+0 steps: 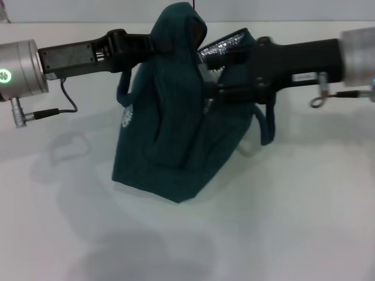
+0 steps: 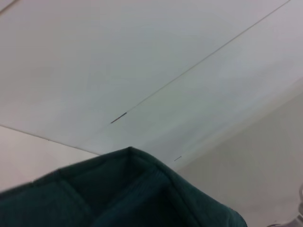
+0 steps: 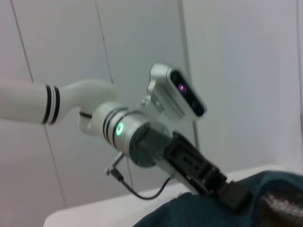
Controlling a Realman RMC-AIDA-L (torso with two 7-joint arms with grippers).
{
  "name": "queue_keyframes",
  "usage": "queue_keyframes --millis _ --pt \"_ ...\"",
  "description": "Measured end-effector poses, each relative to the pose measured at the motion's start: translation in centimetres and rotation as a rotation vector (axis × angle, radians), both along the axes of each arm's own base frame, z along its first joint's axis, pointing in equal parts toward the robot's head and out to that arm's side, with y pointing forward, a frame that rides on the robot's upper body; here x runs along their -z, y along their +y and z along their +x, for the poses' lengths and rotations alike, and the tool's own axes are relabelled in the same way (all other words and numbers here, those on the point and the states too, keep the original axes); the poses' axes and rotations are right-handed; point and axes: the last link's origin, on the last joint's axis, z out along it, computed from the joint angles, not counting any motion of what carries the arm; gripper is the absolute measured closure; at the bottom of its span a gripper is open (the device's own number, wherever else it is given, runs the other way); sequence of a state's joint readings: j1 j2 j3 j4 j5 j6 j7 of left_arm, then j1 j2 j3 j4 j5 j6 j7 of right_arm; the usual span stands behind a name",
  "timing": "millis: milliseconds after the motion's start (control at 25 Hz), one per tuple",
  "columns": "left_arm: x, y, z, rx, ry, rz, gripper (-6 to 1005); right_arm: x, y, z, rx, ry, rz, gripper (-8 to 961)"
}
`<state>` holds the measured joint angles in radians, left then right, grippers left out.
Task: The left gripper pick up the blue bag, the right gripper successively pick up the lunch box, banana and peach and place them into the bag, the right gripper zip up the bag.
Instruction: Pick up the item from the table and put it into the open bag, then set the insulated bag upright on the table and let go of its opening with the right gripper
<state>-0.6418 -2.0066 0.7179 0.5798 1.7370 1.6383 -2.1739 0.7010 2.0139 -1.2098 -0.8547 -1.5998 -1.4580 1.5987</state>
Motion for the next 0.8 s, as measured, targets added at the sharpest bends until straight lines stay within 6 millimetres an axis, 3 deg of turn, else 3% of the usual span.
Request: queue_keyframes --millis 120,360,440,600,800 --pt "0.0 0.0 0.0 0.001 0.002 0.0 956 -1.6 -0.8 1.8 0.016 0.044 0.034 489" --pt "0.2 -0.2 -0.3 -0.006 0.005 -0.002 956 -5.3 -3.3 6.0 0.03 0.202 0.167 283" --pt "0.1 -0.3 -0.5 -0.014 0.003 0.0 956 -5.9 -3.9 7.4 0.057 0.213 0.197 288" --pt "0.1 -0.4 -0.6 -0.017 0.002 0.001 956 -5.9 -5.3 10.3 0.127 0.204 0.231 295" --pt "0.4 -0.5 -0.8 -0.029 -0.005 -0.007 956 -4.1 -5.8 14.2 0.254 0.137 0.292 294"
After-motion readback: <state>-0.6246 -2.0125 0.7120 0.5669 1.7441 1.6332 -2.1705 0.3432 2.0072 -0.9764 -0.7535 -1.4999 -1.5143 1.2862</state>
